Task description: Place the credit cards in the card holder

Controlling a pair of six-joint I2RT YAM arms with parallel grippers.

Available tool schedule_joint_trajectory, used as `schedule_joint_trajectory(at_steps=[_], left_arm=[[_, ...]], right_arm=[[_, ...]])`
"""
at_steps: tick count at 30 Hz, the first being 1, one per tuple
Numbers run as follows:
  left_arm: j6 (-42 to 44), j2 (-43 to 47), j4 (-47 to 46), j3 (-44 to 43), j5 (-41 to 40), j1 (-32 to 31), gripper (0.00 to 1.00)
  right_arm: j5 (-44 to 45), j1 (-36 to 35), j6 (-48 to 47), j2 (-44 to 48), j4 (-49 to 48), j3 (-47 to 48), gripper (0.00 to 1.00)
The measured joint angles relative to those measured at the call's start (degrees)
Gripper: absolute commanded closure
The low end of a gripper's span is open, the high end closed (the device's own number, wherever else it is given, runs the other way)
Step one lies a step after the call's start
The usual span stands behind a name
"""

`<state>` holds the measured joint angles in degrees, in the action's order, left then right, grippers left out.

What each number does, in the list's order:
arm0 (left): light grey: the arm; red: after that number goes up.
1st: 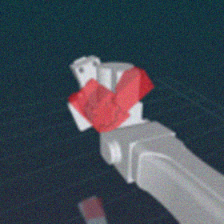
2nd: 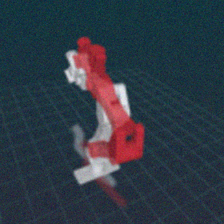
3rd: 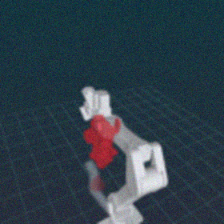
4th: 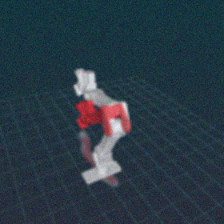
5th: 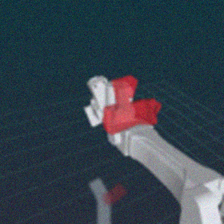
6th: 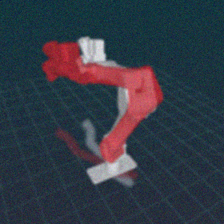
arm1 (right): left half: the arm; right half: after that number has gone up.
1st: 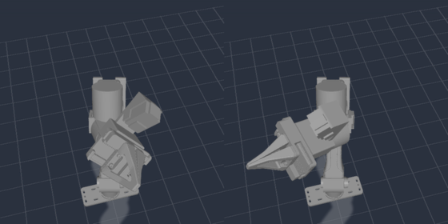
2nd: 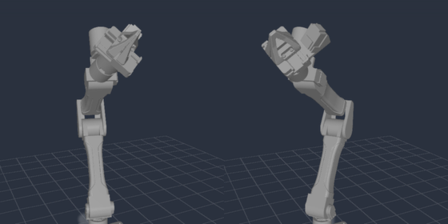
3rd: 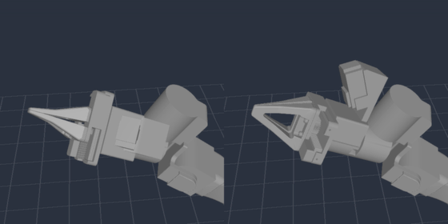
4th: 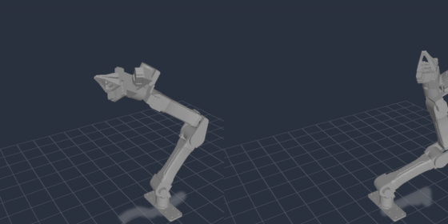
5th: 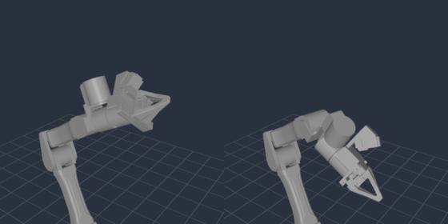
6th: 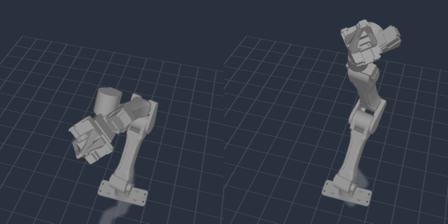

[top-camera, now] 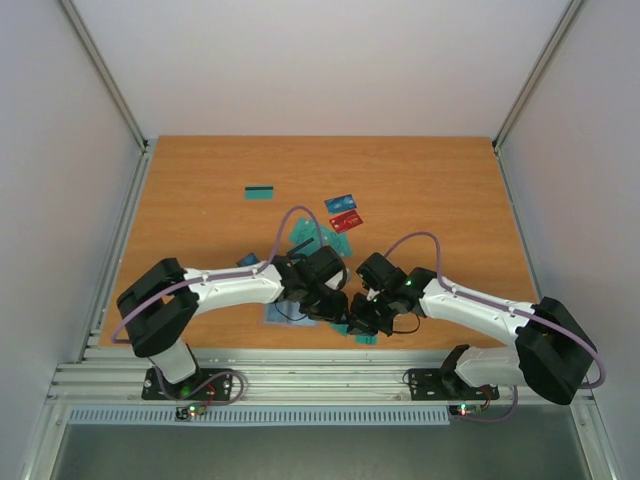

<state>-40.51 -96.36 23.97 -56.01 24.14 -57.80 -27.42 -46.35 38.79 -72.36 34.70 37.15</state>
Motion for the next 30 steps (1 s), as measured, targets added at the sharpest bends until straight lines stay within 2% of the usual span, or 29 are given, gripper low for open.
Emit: schedule_joint_trajectory(at_steps=[8,17,25,30], left_arm=[[-0.3,8.9,10.9,-7.4,-7.2,1.2,0.6],[-7.0,23.9,17.0,-9.4,-11.5,9.1,0.6],[-15.7,32.2,14.0,-9.7,-11.6,11.0,0.6],[-20.6,35.2,6.8,-9.6,-11.4,11.5,0.6]], right_arm=[[2.4,0.8,-0.9,2.2,3.9,4.3,0.99],[7.1,2.9,-1.2,7.3,9.5,15.3,0.99],[11.6,4.0,-1.1,9.8,7.7,25.3,0.99],[14.3,4.3,-0.2,11.7,3.6,29.3,0.99]])
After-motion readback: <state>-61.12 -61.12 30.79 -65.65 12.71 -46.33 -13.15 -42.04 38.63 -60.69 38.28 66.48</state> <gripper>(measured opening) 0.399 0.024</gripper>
